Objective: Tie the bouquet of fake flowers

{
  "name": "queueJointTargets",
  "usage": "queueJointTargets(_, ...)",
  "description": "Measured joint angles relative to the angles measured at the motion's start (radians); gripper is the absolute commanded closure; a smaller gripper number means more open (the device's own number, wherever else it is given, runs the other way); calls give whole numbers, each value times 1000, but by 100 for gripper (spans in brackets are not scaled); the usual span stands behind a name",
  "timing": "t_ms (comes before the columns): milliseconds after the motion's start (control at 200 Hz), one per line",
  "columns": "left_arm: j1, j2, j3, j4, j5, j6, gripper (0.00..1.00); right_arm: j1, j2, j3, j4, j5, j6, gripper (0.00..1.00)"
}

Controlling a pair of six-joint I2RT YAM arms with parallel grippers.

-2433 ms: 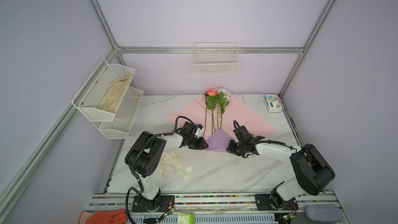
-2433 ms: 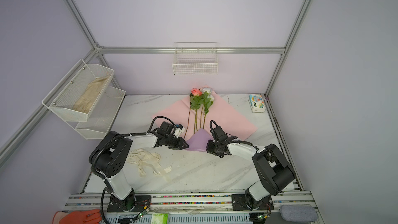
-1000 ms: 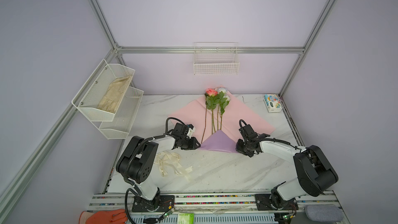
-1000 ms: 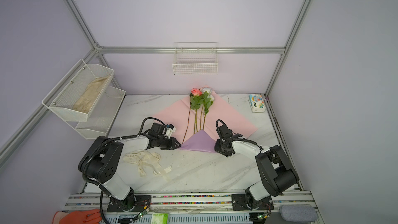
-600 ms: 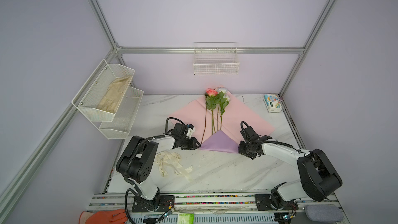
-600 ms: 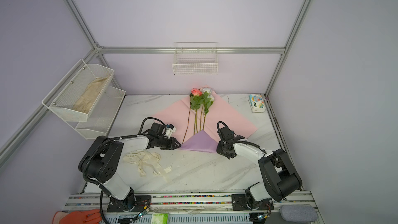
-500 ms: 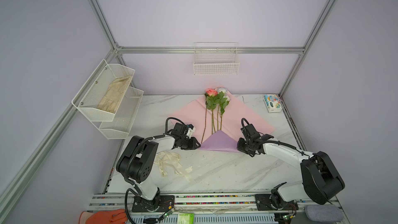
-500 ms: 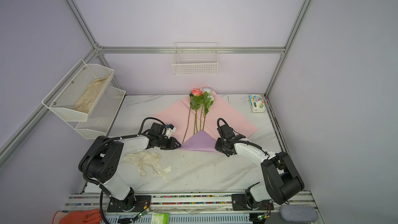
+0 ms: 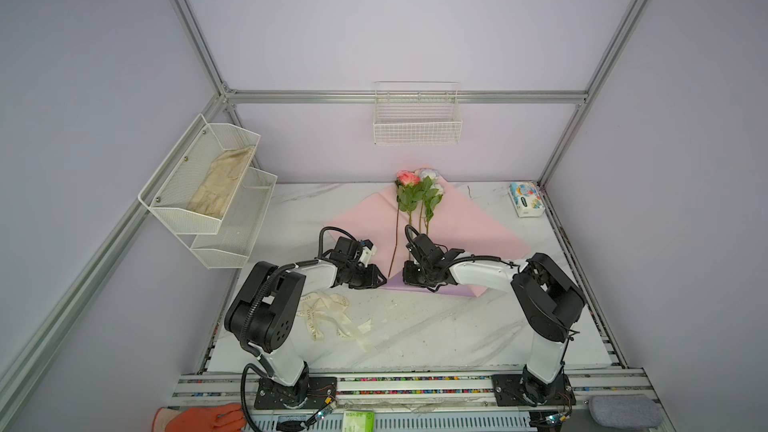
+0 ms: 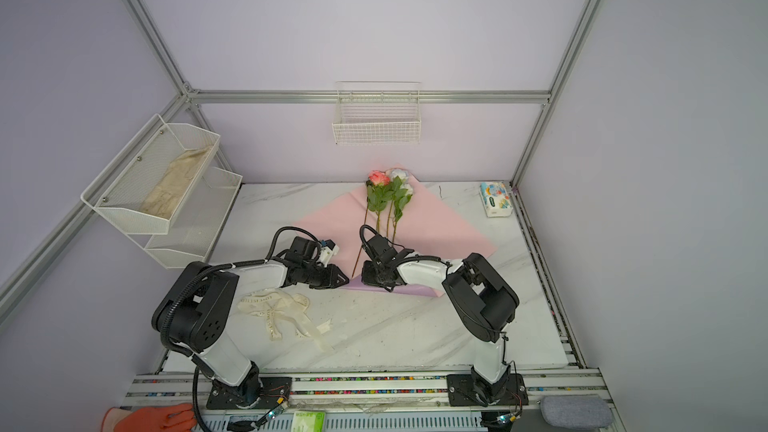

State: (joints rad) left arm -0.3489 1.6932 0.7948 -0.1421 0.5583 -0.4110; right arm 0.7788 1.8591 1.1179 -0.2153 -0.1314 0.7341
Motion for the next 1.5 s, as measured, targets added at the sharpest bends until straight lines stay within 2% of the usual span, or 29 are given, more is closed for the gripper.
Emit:
queueJointTargets(85,0,-8,7,-23,-9,-6,64,0,1,-1,2,4,0,79)
queueJointTargets(210,8,-53,9,-86,-45,-22,49,0,2,-1,3,5,-1,79)
queueJointTargets(340,68,-124,19,-148,-92,-39,41,0,3,-1,2,5,-6,79)
queueJointTargets(480,170,-117,69,-171,-111,-62,39,0,5,2,-3,6,-10,79)
queueJointTargets(655,265,19,184,-172,-105,-98,39,0,11,4,-7,7,-15,79)
queueJointTargets(925,299,196,406,-267,-236,-92,36,0,11,6,-10,8,-19,78)
queueJointTargets(1075,309,269,512,-286,-270,-92,36,0,11,6,-10,7,-19,78)
queueJointTargets(1255,312,325,568,-278,-229,-99,36,0,11,6,-10,6,-20,78)
queueJointTargets(1500,316,366,573,-170,-67,-163,37,0,11,6,-10,5,-21,78)
